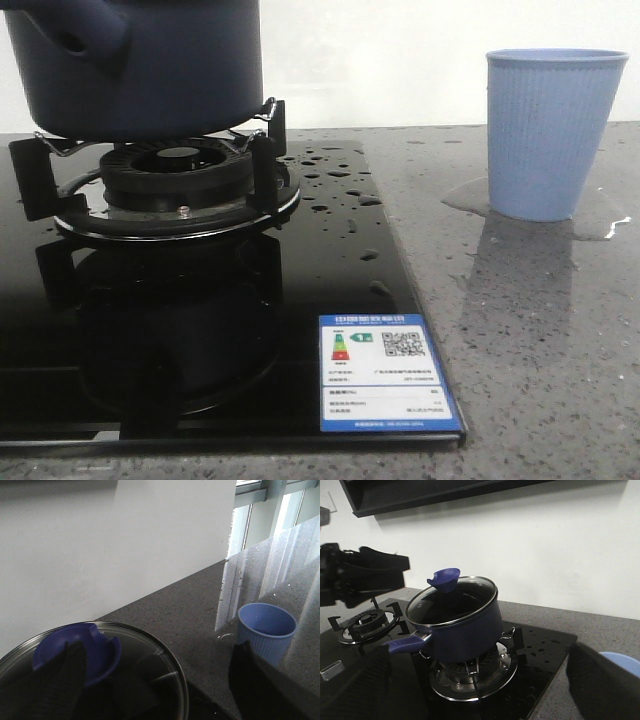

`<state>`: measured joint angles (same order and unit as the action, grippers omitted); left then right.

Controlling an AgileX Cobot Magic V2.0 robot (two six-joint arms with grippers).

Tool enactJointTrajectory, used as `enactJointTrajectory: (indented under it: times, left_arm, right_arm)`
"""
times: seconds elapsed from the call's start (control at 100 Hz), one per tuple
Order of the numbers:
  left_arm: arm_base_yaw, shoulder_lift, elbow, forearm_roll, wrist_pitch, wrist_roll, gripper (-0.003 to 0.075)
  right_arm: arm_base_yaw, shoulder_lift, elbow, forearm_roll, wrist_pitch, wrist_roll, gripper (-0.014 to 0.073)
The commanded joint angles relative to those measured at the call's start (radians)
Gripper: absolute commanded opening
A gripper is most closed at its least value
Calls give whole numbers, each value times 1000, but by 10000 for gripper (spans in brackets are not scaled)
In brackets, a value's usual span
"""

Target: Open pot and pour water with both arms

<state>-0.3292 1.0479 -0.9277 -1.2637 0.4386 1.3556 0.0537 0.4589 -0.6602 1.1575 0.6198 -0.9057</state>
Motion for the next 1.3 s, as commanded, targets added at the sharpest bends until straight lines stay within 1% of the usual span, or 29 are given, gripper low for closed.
enactJointTrajectory:
  times: [0.0, 0.04, 0.1, 0.21, 0.25, 0.29, 0.34, 0.43, 0.53, 0.63, 0.69, 0.76, 0.83, 0.95, 1.11, 1.29]
  left_arm:
    - [17, 19, -50, -136, -19, 89, 490]
    - [35, 39, -66, -199, 10, 132, 490]
    - [71, 62, -88, -254, 63, 168, 490]
    - [148, 107, -137, -330, 187, 175, 490]
    - [181, 133, -162, -350, 273, 175, 490]
    - [210, 156, -185, -351, 345, 177, 490]
    - [233, 181, -208, -333, 404, 177, 490]
    - [246, 218, -241, -250, 464, 181, 490]
    - [246, 234, -251, -167, 467, 191, 490]
    - [246, 239, -251, -157, 462, 287, 507]
    - [246, 239, -251, -161, 432, 303, 540]
    - [246, 242, -251, -166, 395, 303, 601]
    - [246, 251, -251, -166, 381, 303, 636]
    - [246, 284, -251, -170, 395, 303, 639]
    - [246, 345, -251, -225, 408, 303, 639]
    - [246, 393, -251, -232, 410, 305, 638]
  right_arm:
    - [1, 13, -30, 39, -42, -12, 624]
    - [1, 13, -30, 39, -42, -12, 624]
    - [1, 13, -30, 39, -42, -12, 624]
    - [1, 13, -30, 39, -40, -12, 624]
    - [1, 13, -30, 39, -40, -12, 624]
    - [1, 13, -30, 39, -40, -12, 624]
    - [1, 13, -30, 39, -40, -12, 624]
    - [1, 13, -30, 39, -39, -12, 624]
    - [1, 13, -29, 39, -38, -12, 624]
    - [1, 13, -27, 39, -36, -12, 624]
    - [1, 13, -26, 39, -36, -12, 624]
    - [1, 13, -24, 39, -36, -12, 624]
    - [1, 13, -18, 39, -40, -12, 624]
    - [1, 13, -13, 39, -40, -12, 624]
    - [1, 13, -13, 39, -42, -12, 624]
    - [1, 13, -13, 39, -42, -12, 624]
